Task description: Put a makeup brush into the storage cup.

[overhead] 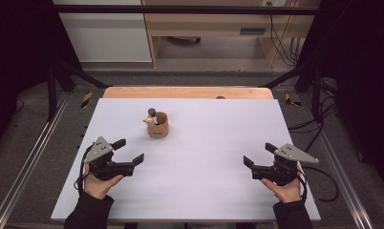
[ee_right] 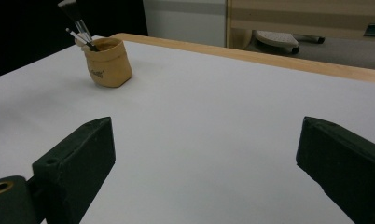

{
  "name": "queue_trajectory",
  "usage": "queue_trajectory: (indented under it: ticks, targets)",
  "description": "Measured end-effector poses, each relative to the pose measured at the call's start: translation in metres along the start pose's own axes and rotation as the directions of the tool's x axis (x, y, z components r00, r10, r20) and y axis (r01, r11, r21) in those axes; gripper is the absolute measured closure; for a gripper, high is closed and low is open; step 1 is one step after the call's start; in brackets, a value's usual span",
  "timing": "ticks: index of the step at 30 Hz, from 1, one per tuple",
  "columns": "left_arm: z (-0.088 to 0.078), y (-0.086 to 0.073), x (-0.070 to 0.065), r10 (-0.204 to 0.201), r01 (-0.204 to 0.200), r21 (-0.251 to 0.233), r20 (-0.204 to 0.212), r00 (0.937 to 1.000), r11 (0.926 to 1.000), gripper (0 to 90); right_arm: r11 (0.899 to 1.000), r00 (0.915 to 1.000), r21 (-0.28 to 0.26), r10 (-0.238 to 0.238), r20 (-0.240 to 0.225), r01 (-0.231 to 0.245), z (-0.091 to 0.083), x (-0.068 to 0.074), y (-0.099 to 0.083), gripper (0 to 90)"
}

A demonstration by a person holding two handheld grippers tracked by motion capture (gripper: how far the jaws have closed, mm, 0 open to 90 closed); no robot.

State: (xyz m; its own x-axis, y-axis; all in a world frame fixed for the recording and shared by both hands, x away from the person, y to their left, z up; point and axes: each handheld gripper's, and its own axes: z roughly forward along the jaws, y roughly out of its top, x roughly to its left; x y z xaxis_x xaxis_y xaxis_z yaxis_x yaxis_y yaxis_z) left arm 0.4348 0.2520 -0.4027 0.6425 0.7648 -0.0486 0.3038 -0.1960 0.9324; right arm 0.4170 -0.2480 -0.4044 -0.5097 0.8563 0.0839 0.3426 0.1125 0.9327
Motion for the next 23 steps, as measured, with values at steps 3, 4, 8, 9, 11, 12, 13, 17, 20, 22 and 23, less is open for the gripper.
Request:
queue_trajectory:
  ticks: [3,4,8,9,11,12,13,17,20,22,23]
  targets:
    - [-0.004,-0.004,0.003,-0.004,0.004,0.007,-0.01,0.9999,1.0,9.9,1.0,1.0,0.0,0.0,0.003,0.0,0.0,-0.001,-0.001,5.1]
    - [-0.005,-0.005,0.003,-0.004,0.004,0.01,-0.015,0.9999,0.9999,9.9,1.0,1.0,0.0,0.0,0.005,0.0,0.0,-0.001,-0.001,5.1]
    - [-0.01,-0.011,0.006,-0.011,0.011,0.022,-0.023,0.9997,0.9997,9.3,1.0,0.9999,0.003,0.003,0.01,-0.003,-0.001,-0.003,-0.002,5.1]
    - [-0.01,-0.013,0.007,-0.013,0.013,0.024,-0.026,0.9996,0.9996,9.3,1.0,1.0,0.002,0.002,0.009,-0.002,-0.001,-0.003,-0.002,5.1]
    - [-0.011,-0.015,0.008,-0.024,0.025,0.025,-0.025,0.9994,0.9994,9.3,1.0,0.9999,0.006,0.006,0.009,-0.006,-0.001,-0.003,-0.003,5.0]
    - [-0.011,-0.016,0.009,-0.025,0.026,0.028,-0.025,0.9994,0.9993,9.3,1.0,0.9999,0.009,0.008,0.01,-0.008,-0.001,-0.003,-0.003,5.0]
    - [-0.011,-0.016,0.009,-0.024,0.025,0.031,-0.025,0.9994,0.9992,9.3,1.0,0.9999,0.01,0.008,0.011,-0.009,-0.001,-0.004,-0.003,4.9]
    - [-0.012,-0.018,0.012,-0.036,0.037,0.033,-0.03,0.9989,0.9987,9.3,1.0,0.9999,0.009,0.009,0.013,-0.009,-0.002,-0.005,-0.004,5.0]
    - [-0.014,-0.019,0.015,-0.042,0.044,0.035,-0.034,0.9985,0.9984,9.3,1.0,0.9998,0.01,0.012,0.015,-0.012,-0.002,-0.006,-0.005,5.0]
    - [-0.014,-0.019,0.016,-0.049,0.05,0.032,-0.035,0.9982,0.9982,9.3,1.0,0.9998,0.012,0.01,0.016,-0.01,-0.002,-0.006,-0.005,4.9]
    - [-0.014,-0.019,0.017,-0.052,0.053,0.032,-0.036,0.998,0.9981,9.3,1.0,0.9999,0.014,0.008,0.015,-0.008,-0.002,-0.006,-0.005,4.9]
